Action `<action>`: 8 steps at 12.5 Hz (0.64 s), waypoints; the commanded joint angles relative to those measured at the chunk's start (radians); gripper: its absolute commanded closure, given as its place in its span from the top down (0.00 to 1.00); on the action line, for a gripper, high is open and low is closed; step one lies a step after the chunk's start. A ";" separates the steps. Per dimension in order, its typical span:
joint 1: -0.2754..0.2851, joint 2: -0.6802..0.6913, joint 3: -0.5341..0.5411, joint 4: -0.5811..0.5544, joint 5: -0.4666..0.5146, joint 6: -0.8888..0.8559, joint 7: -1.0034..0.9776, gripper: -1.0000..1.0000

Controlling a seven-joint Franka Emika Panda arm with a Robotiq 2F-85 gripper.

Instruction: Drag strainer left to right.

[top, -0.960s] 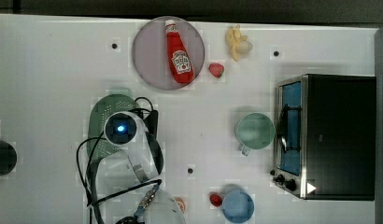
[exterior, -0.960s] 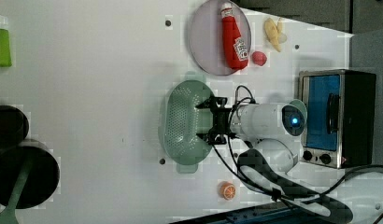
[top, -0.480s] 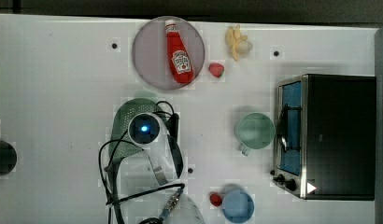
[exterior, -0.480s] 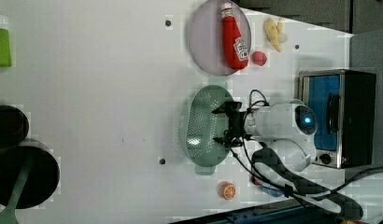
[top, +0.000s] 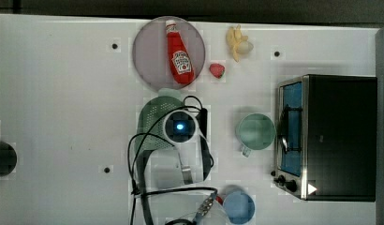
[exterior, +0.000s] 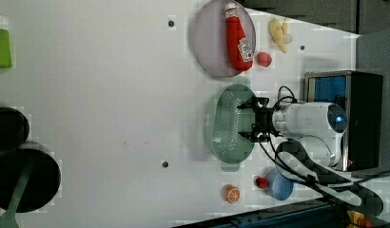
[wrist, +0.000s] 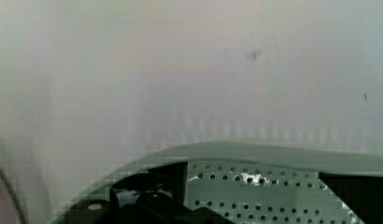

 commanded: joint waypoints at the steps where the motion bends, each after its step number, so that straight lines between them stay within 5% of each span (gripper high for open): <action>1: -0.041 -0.008 -0.065 0.013 0.005 -0.002 -0.140 1.00; 8: -0.063 -0.008 -0.178 0.017 0.006 0.026 -0.233 1.00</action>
